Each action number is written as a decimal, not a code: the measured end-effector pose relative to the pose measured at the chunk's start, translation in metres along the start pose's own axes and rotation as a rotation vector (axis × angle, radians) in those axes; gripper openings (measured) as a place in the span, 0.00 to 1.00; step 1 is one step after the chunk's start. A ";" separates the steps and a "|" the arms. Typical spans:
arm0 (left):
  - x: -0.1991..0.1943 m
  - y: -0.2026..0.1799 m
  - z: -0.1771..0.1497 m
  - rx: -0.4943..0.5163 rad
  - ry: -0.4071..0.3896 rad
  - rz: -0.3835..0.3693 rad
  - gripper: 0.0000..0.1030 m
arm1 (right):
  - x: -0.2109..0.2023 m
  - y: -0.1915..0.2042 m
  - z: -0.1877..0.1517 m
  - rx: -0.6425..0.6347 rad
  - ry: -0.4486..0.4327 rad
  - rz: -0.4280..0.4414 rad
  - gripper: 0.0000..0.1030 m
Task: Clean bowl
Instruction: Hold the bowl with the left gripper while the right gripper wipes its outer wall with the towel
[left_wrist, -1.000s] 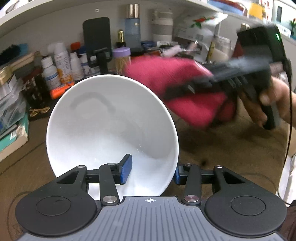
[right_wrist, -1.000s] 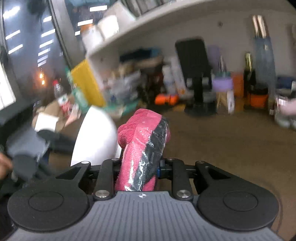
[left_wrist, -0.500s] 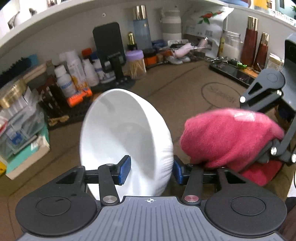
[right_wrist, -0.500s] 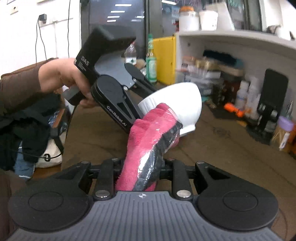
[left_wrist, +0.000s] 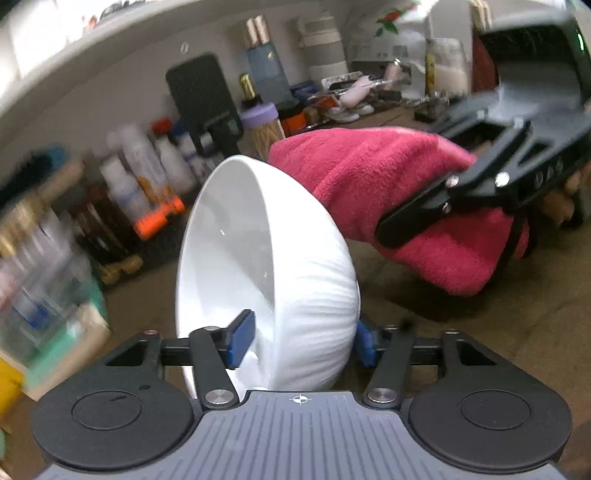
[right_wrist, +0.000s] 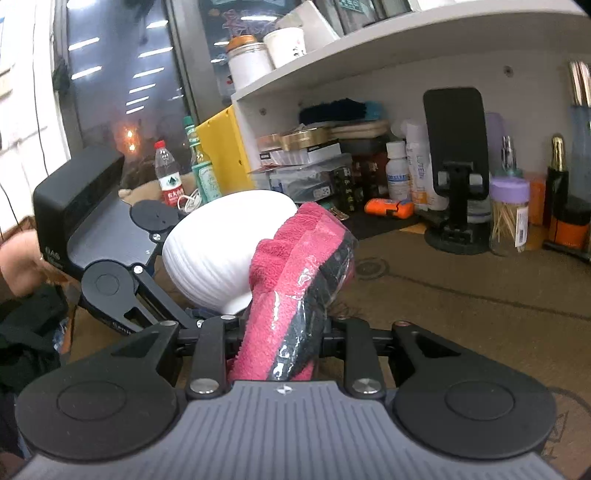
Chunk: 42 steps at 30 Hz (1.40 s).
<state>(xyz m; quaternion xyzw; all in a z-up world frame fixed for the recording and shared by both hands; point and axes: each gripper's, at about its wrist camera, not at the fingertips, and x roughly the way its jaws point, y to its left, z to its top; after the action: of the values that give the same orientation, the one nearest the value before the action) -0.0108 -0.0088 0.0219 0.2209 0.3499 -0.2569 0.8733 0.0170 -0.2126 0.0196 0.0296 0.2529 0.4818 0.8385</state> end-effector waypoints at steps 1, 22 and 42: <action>-0.001 -0.002 0.001 0.000 0.002 0.003 0.35 | -0.001 -0.002 -0.001 0.015 -0.006 0.002 0.26; -0.003 -0.005 0.038 -0.054 0.066 -0.320 0.38 | -0.051 0.088 0.016 -0.555 0.180 0.059 0.26; 0.023 0.025 0.029 -0.141 0.025 -0.228 0.28 | -0.005 -0.023 0.045 -0.245 0.084 -0.244 0.27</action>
<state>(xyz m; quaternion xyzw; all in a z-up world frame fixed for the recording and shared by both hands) 0.0334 -0.0124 0.0293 0.1208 0.4007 -0.3265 0.8475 0.0534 -0.2199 0.0540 -0.1237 0.2288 0.4042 0.8769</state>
